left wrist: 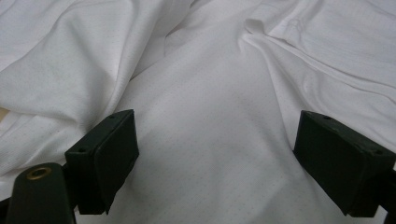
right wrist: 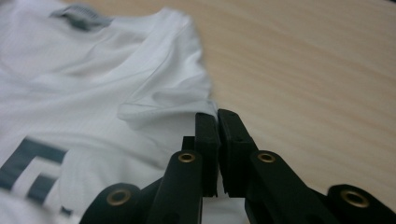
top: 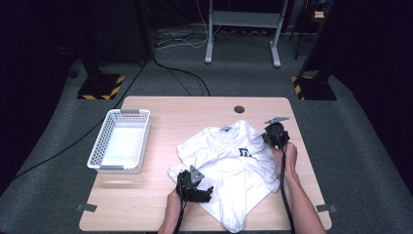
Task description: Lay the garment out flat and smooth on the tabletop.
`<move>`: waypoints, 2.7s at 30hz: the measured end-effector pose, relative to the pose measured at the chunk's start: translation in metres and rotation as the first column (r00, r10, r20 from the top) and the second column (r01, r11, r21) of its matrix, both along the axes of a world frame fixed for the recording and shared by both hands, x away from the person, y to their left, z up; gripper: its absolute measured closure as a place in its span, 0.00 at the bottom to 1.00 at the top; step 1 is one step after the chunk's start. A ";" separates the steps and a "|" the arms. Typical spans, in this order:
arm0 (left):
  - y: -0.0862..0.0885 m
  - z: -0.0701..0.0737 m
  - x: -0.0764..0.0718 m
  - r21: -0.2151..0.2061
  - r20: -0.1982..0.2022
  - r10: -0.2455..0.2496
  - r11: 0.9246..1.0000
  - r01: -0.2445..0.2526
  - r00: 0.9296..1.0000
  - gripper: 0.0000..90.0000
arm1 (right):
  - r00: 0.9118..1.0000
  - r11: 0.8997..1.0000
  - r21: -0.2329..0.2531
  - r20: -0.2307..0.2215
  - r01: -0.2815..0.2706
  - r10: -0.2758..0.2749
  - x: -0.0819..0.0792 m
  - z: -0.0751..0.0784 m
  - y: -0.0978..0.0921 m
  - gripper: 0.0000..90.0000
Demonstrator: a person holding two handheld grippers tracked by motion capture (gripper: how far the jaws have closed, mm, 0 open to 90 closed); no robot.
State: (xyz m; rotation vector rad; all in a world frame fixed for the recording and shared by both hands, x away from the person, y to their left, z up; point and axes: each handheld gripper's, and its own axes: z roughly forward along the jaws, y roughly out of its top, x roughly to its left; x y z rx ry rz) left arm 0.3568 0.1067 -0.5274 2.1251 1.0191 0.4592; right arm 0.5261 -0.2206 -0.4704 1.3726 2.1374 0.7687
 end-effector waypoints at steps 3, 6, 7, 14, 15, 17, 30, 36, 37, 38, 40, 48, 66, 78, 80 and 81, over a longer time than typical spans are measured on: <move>0.000 0.000 0.000 -0.001 0.000 0.000 1.000 0.000 1.000 0.15 | 0.995 0.995 0.023 0.020 0.095 -0.096 0.019 0.009 -0.020 0.96; 0.000 0.000 0.000 -0.001 0.000 0.002 1.000 -0.002 1.000 0.15 | 0.977 0.977 -0.019 -0.010 0.212 -0.213 0.036 0.009 -0.036 0.79; 0.000 0.000 0.000 0.000 0.000 0.002 1.000 -0.002 1.000 0.15 | 0.972 0.972 -0.021 -0.018 0.235 -0.236 0.037 0.008 -0.039 0.72; 0.000 0.000 0.000 0.002 0.004 0.003 1.000 -0.003 1.000 0.15 | 0.994 0.991 0.074 -0.025 0.110 -0.108 -0.004 0.011 -0.016 0.54; 0.000 0.000 0.000 0.002 0.003 0.004 1.000 -0.004 1.000 0.15 | 0.997 0.995 0.071 -0.035 0.071 -0.069 -0.010 0.007 -0.006 0.52; 0.000 0.000 0.000 0.001 0.002 0.004 1.000 -0.004 1.000 0.15 | 0.997 0.999 0.038 -0.072 0.012 -0.009 -0.017 -0.003 0.012 0.48; 0.000 0.000 -0.001 0.002 0.002 0.005 1.000 -0.005 1.000 0.15 | 0.993 0.997 0.002 -0.080 0.082 -0.082 -0.016 -0.011 -0.016 0.98; 0.000 0.000 0.000 0.001 0.002 0.006 1.000 -0.006 1.000 0.15 | 0.973 0.974 0.036 -0.056 0.224 -0.222 -0.024 -0.008 -0.072 0.98; 0.000 0.000 0.000 0.002 0.002 0.005 1.000 -0.005 1.000 0.15 | 0.968 0.968 0.038 -0.059 0.247 -0.245 -0.026 -0.010 -0.080 0.98; 0.000 0.000 -0.001 0.002 0.002 0.006 1.000 -0.006 1.000 0.15 | 0.963 0.964 0.039 -0.064 0.264 -0.262 -0.028 -0.012 -0.088 0.98; 0.000 0.000 -0.001 0.001 0.002 0.006 1.000 -0.006 1.000 0.15 | 0.952 0.954 0.028 -0.076 0.299 -0.297 -0.032 -0.017 -0.099 0.97; 0.000 0.000 -0.001 0.001 0.002 0.006 1.000 -0.006 1.000 0.15 | 0.961 0.953 0.127 -0.006 0.276 -0.277 -0.041 -0.004 -0.107 0.62; 0.000 0.000 -0.003 0.001 0.001 0.024 1.000 -0.024 1.000 0.15 | 0.892 0.893 0.063 -0.123 0.445 -0.436 0.003 -0.025 -0.128 0.82; 0.003 0.000 -0.001 0.004 -0.009 0.035 0.999 -0.035 0.999 0.10 | 0.983 0.984 0.057 -0.070 0.171 -0.167 -0.062 -0.017 -0.058 0.42; 0.002 0.000 -0.002 0.005 -0.004 0.041 0.999 -0.041 0.999 0.10 | 0.983 0.985 -0.004 -0.073 0.172 -0.171 -0.066 -0.027 -0.053 0.42; 0.002 0.000 -0.002 0.004 -0.005 0.042 0.999 -0.042 0.999 0.10 | 0.980 0.984 -0.010 -0.080 0.180 -0.180 -0.068 -0.033 -0.056 0.42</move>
